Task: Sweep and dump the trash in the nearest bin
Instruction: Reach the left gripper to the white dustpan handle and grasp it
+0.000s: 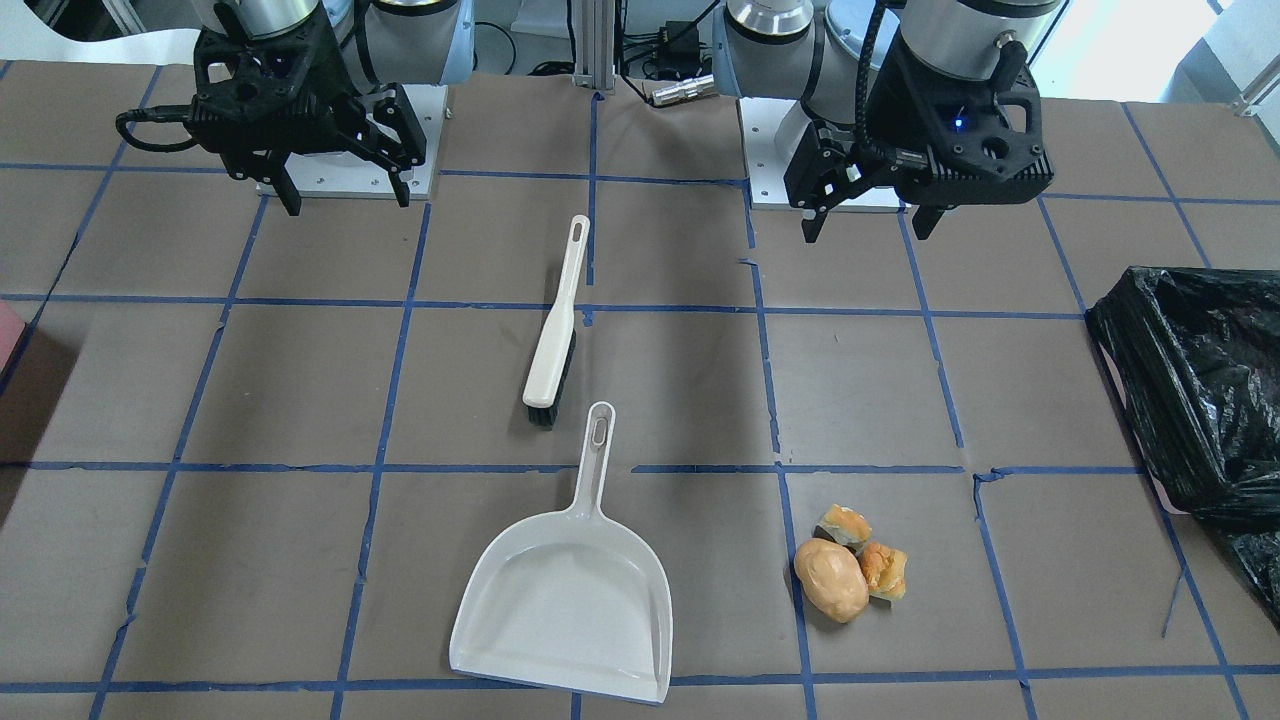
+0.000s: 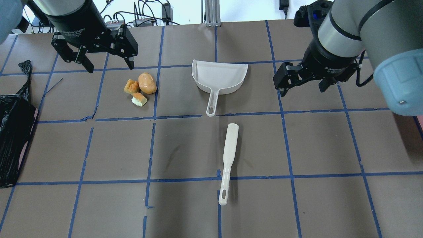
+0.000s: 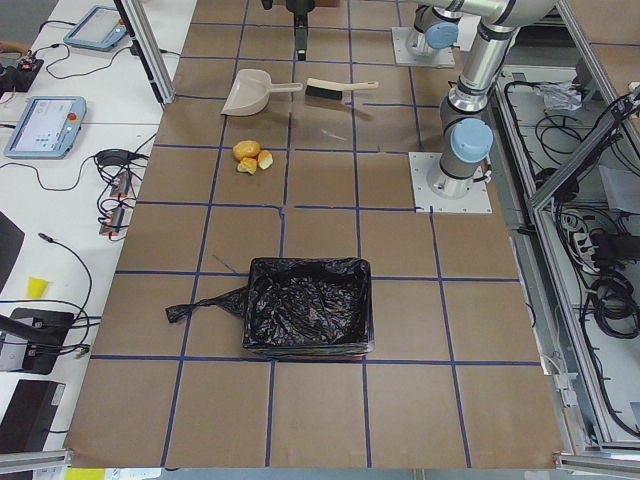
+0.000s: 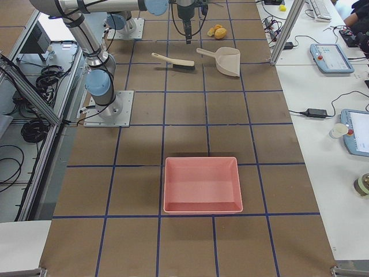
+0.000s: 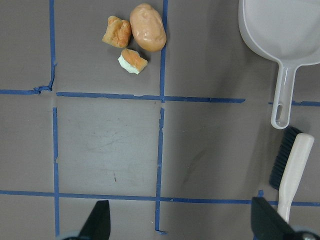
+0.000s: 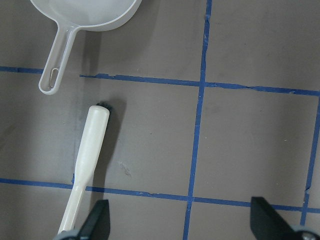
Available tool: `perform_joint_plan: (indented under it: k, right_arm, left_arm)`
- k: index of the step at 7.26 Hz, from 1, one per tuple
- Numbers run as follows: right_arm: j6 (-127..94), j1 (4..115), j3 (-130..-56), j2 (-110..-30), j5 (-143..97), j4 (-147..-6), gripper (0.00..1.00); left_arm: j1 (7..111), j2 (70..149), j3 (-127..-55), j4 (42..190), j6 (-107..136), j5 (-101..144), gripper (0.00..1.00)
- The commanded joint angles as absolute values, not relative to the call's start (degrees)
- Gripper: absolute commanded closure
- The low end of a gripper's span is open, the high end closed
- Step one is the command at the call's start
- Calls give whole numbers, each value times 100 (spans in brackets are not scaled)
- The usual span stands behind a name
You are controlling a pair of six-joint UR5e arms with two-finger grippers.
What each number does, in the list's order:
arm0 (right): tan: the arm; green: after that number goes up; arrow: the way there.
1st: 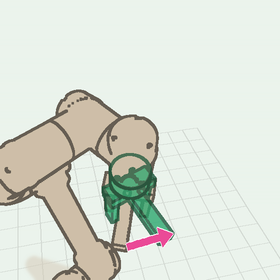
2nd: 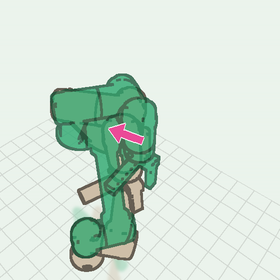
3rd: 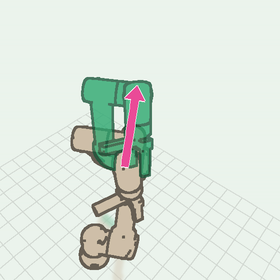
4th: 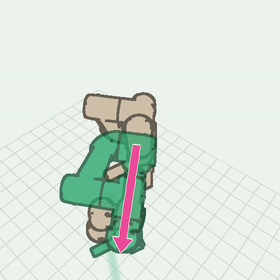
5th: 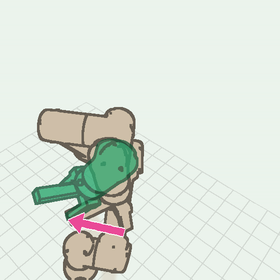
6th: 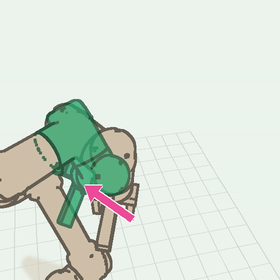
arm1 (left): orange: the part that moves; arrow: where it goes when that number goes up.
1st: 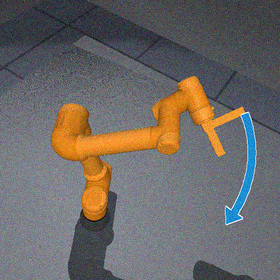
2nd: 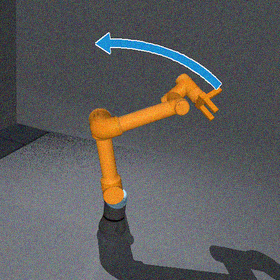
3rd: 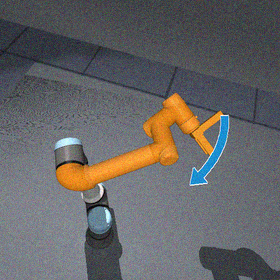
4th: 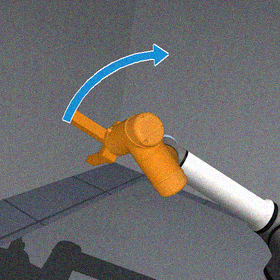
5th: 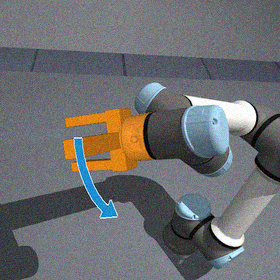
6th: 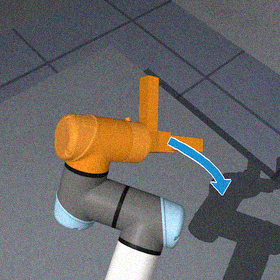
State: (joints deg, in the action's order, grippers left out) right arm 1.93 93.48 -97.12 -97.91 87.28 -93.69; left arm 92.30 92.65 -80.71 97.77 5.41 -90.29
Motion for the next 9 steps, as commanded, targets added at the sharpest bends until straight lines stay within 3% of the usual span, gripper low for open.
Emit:
perform_joint_plan:
  k: [1, 3, 6, 9]
  right_arm:
    - [193, 9360, -9712, -9791, 8728, -9369, 0]
    - [176, 9404, -9825, -9878, 8719, -9343, 0]
    - [-88, 9448, -10722, -10529, 8631, -9648, 0]
    - [412, 9047, -10171, -10144, 8727, -9590, 0]
  left_arm:
    - [9237, 9429, -8375, 9433, 527, -8974, 0]
    - [9473, 9833, -8490, 8740, 510, -8650, 0]
    - [10115, 10764, -8630, 7212, 553, -8613, 0]
    - [10292, 10985, -9587, 5378, 579, -8271, 0]
